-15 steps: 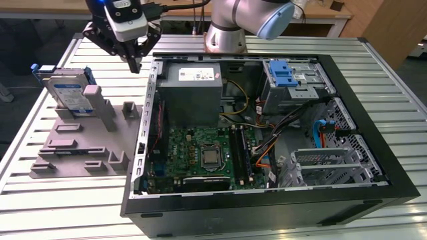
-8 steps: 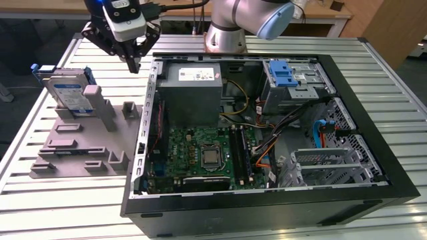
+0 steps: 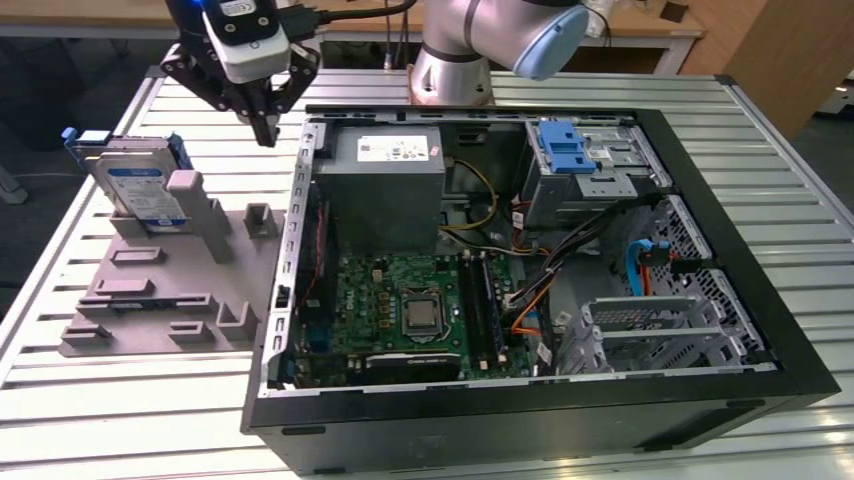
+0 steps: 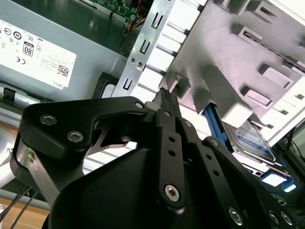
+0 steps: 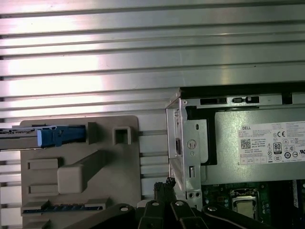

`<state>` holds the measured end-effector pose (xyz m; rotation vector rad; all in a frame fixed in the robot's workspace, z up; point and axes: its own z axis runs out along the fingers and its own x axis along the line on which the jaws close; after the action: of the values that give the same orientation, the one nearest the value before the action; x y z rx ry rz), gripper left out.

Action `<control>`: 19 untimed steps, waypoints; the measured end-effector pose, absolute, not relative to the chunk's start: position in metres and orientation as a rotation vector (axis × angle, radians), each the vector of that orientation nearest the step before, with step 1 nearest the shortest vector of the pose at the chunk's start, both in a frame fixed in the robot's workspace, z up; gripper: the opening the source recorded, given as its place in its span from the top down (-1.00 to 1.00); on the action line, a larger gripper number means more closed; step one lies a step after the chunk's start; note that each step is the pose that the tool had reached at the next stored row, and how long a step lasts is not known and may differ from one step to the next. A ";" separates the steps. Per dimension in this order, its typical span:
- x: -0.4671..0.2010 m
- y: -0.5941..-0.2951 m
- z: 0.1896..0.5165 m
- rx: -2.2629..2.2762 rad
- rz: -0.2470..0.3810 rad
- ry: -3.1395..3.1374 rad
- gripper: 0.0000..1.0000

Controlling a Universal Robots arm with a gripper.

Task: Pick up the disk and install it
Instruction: 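Reach for the disk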

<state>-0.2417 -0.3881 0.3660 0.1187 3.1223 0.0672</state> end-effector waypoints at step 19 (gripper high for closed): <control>-0.245 -0.388 0.366 0.119 0.067 3.122 0.79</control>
<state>-0.2455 -0.3881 0.3660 0.1187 3.1223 0.0672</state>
